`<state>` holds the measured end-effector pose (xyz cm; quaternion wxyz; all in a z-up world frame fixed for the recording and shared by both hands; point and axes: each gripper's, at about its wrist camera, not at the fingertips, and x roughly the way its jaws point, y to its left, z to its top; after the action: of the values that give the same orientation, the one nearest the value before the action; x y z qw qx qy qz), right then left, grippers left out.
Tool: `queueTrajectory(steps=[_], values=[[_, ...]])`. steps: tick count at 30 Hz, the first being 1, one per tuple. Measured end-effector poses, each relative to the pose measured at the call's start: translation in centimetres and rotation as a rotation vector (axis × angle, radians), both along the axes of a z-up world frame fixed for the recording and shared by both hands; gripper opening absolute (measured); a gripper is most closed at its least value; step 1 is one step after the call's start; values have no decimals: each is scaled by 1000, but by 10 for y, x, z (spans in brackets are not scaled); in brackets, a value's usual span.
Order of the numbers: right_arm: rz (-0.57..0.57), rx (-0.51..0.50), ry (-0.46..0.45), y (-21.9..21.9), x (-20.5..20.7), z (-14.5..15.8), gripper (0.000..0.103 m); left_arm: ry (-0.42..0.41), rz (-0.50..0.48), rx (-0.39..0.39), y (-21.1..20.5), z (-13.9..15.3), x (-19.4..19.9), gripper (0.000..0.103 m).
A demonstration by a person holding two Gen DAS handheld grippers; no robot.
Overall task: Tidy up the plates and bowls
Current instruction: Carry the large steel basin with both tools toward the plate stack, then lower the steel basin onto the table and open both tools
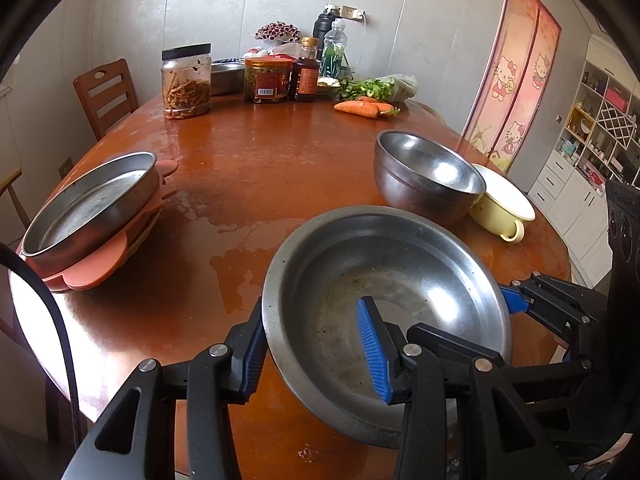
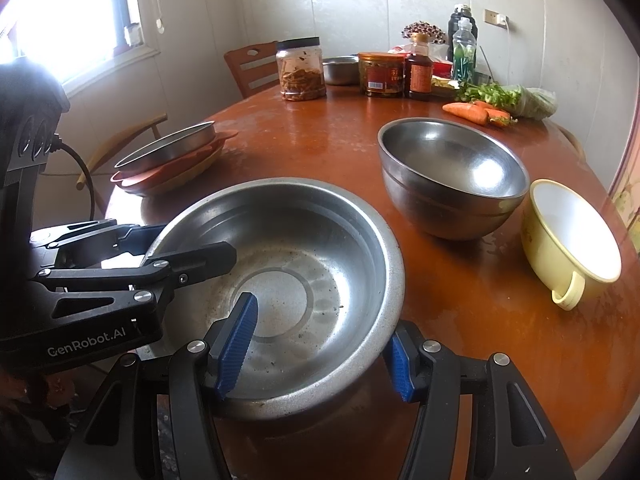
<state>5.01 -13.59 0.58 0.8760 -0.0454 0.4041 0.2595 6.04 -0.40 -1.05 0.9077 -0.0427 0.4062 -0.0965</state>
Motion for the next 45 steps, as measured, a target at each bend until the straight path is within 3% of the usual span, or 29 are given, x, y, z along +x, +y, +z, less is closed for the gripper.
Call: queueTrajectory(steps=[11,18,45], values=[[-10,34,20,-9,-1,0,62,-4,-9,-11,-5,4,-2,45],[-18,52,10,-15,-4,4,64,-20,3,3,-8,9,-5,51],[-84,142,-39,-57,-18,22,68,-81,15,30,-25,39,-20,55]])
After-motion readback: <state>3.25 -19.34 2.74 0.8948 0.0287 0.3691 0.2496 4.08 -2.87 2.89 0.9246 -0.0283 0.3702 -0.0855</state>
